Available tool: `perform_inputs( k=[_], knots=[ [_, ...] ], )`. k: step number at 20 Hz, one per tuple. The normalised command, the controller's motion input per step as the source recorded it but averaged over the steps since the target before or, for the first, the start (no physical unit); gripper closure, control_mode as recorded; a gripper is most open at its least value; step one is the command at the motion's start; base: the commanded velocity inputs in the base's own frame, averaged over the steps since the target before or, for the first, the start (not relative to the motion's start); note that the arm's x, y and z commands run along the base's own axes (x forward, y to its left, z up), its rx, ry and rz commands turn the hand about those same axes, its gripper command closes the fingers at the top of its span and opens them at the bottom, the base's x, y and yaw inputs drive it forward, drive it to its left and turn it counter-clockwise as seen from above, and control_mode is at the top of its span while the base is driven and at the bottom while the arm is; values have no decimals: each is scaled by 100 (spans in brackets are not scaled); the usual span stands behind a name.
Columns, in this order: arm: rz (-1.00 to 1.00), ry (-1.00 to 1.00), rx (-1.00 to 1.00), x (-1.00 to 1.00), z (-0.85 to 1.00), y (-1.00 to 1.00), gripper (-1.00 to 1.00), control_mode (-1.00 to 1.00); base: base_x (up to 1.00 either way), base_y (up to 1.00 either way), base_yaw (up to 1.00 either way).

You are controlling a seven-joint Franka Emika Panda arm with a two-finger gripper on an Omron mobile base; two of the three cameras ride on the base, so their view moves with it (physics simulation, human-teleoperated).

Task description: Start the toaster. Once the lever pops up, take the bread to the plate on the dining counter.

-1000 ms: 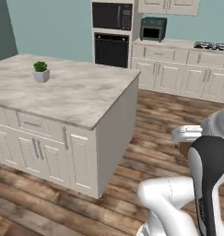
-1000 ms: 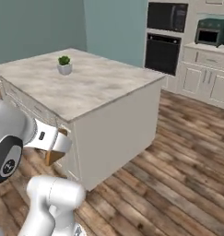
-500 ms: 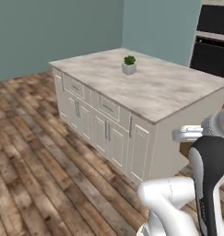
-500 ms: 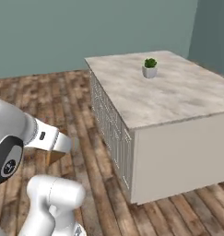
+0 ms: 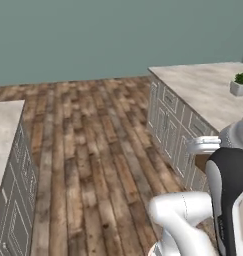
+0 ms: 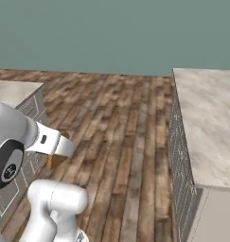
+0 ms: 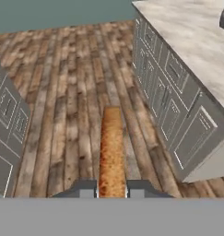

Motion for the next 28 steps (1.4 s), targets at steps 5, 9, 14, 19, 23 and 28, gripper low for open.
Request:
perform_inputs(
  k=[5,9,14,19,23,28],
  knots=[
    [0,0,0,0,0,0,100,100,100,-13,47],
    [0,0,0,0,0,0,100,100,100,-39,27],
    [0,0,0,0,0,0,100,100,100,-49,24],
    [0,0,0,0,0,0,100,100,100,-73,20],
    [0,0,0,0,0,0,100,100,100,-77,23],
    [0,0,0,0,0,0,100,100,100,-72,28]
  ],
)
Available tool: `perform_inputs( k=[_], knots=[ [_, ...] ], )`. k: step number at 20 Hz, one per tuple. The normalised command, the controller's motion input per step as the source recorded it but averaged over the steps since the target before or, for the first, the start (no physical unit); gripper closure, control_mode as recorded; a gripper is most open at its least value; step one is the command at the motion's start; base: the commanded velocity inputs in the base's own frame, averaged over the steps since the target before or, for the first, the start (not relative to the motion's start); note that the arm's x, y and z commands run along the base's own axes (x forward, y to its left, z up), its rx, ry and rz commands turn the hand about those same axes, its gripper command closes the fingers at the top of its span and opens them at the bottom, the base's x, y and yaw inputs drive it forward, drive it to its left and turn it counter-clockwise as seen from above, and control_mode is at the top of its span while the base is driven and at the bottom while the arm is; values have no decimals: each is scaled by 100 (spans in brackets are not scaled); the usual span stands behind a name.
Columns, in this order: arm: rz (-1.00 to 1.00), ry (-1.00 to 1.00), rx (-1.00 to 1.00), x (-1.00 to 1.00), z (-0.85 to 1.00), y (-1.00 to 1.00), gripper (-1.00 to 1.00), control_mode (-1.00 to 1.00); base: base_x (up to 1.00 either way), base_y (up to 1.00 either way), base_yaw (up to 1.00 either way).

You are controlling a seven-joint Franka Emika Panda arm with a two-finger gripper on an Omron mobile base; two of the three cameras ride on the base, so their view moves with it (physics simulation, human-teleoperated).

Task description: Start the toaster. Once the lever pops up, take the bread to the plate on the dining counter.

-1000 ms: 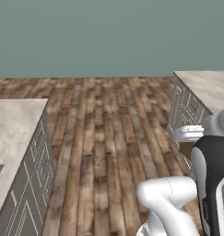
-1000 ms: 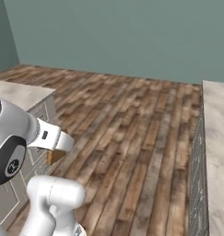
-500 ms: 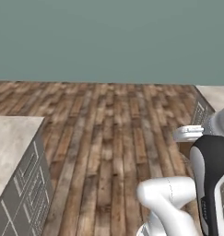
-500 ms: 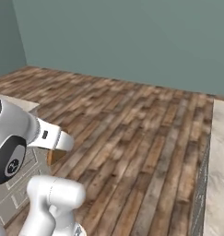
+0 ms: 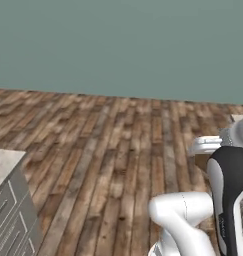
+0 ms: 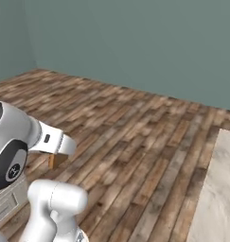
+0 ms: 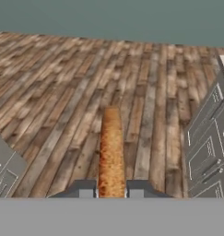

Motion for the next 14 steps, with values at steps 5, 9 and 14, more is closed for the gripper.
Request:
perform_inputs(
  k=[5,9,14],
  knots=[
    [0,0,0,0,0,0,100,100,100,-48,33],
    [0,0,0,0,0,0,100,100,100,-45,44],
    [0,0,0,0,0,0,100,100,100,-50,50]
  ],
)
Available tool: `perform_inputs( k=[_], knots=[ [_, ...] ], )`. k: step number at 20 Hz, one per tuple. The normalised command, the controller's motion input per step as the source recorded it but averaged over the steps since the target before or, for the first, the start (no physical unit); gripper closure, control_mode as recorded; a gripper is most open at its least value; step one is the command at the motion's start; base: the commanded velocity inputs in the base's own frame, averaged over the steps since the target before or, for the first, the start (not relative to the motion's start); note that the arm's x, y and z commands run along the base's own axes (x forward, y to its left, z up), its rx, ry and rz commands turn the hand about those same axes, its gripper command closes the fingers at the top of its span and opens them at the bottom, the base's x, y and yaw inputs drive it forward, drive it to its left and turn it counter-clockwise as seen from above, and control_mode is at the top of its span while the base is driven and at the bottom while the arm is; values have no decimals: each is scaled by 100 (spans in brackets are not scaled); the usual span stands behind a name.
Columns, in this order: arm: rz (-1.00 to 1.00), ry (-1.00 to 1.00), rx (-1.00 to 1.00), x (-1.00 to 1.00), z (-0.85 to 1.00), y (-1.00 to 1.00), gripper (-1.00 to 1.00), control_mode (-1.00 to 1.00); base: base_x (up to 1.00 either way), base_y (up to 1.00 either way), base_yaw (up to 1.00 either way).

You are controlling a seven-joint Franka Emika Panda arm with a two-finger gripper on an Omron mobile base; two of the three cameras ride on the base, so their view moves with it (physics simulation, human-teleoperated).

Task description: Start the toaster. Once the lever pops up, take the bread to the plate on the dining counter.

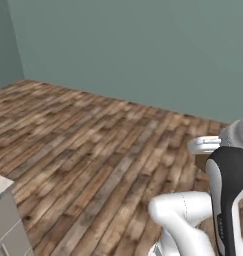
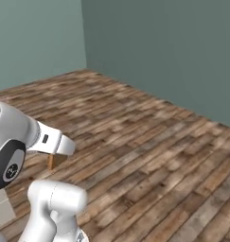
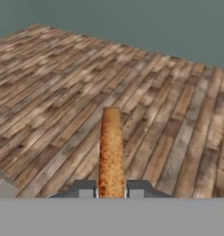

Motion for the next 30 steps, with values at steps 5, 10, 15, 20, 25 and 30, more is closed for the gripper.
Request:
perform_inputs(
  k=[5,10,15,20,25,30],
  knots=[
    [0,0,0,0,0,0,100,100,97,-62,53],
    [0,0,0,0,0,0,100,100,89,-68,52],
    [0,0,0,0,0,0,100,100,91,-76,49],
    [0,0,0,0,0,0,100,100,99,-77,46],
    [0,0,0,0,0,0,100,100,100,-73,46],
    [0,0,0,0,0,0,100,100,100,-59,46]
  ],
)
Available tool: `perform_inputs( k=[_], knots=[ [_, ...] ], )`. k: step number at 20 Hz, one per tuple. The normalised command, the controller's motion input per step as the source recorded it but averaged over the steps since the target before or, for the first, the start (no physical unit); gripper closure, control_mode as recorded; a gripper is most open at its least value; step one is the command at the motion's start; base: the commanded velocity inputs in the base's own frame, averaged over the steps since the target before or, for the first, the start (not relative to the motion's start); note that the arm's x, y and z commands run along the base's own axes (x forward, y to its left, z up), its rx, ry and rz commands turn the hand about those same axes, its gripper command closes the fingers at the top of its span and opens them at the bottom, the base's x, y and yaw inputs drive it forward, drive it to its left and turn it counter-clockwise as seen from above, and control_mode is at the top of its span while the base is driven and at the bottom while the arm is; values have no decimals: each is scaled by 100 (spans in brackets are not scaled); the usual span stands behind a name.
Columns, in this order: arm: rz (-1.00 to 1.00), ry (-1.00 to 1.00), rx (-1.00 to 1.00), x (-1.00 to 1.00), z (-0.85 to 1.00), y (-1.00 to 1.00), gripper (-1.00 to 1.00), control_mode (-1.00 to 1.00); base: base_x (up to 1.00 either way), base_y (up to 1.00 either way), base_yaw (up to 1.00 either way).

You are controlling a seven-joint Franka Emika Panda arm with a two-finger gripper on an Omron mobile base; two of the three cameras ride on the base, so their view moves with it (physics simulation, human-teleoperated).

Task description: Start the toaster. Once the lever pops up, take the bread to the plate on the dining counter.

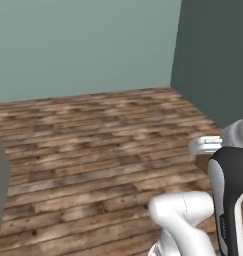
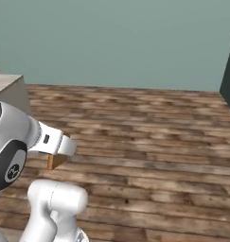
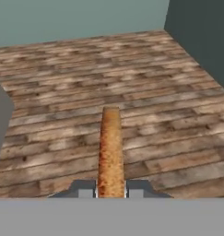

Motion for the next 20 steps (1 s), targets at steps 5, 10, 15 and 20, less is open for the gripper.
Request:
perform_inputs(
  k=[5,10,15,20],
  knots=[
    [0,0,0,0,0,0,100,100,100,-51,46],
    [0,0,0,0,0,0,100,100,100,-48,43],
    [0,0,0,0,0,0,100,100,100,-49,42],
    [0,0,0,0,0,0,100,100,100,-61,41]
  ],
)
